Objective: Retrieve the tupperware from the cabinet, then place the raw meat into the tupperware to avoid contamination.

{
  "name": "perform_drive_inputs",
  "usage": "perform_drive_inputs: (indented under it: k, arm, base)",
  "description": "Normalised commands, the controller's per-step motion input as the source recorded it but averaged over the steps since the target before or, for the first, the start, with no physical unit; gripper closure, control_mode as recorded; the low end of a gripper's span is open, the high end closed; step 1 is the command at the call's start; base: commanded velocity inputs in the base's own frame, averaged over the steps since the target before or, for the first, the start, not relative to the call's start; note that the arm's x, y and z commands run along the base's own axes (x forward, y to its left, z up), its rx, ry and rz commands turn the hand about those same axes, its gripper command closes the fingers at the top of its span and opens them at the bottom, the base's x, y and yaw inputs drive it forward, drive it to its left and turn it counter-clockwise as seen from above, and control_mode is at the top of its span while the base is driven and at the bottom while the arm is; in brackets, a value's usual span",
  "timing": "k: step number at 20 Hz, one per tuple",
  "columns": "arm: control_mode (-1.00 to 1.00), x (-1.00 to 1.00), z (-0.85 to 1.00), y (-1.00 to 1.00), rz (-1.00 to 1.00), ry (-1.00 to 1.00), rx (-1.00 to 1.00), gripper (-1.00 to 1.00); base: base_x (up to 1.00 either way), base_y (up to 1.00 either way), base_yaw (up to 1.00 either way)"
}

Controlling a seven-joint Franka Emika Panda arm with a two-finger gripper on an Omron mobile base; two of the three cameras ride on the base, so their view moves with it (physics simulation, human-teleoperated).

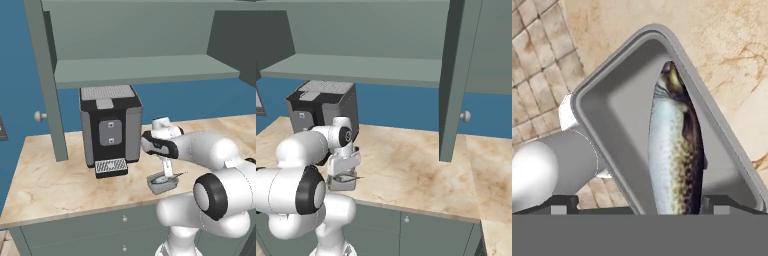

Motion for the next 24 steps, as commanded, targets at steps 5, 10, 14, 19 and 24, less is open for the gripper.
perform_drive_inputs:
  k: [5,10,14,19,24]
  arm:
    - [-1.0,-0.03,0.26,-0.05,0.0,0.0,0.0,-1.0]
    - [-1.0,-0.02,0.3,-0.05,0.0,0.0,0.0,-1.0]
    - [-1.0,-0.06,0.37,-0.04,0.0,0.0,0.0,-1.0]
    - [-1.0,-0.24,0.47,-0.02,0.0,-0.04,0.0,-1.0]
    - [-1.0,-0.41,0.42,-0.05,0.0,-0.14,0.0,-1.0]
  base:
    - [0.0,0.0,0.0]
    - [0.0,0.0,0.0]
    - [0.0,0.0,0.0]
    - [0.0,0.0,0.0]
    - [0.0,0.0,0.0]
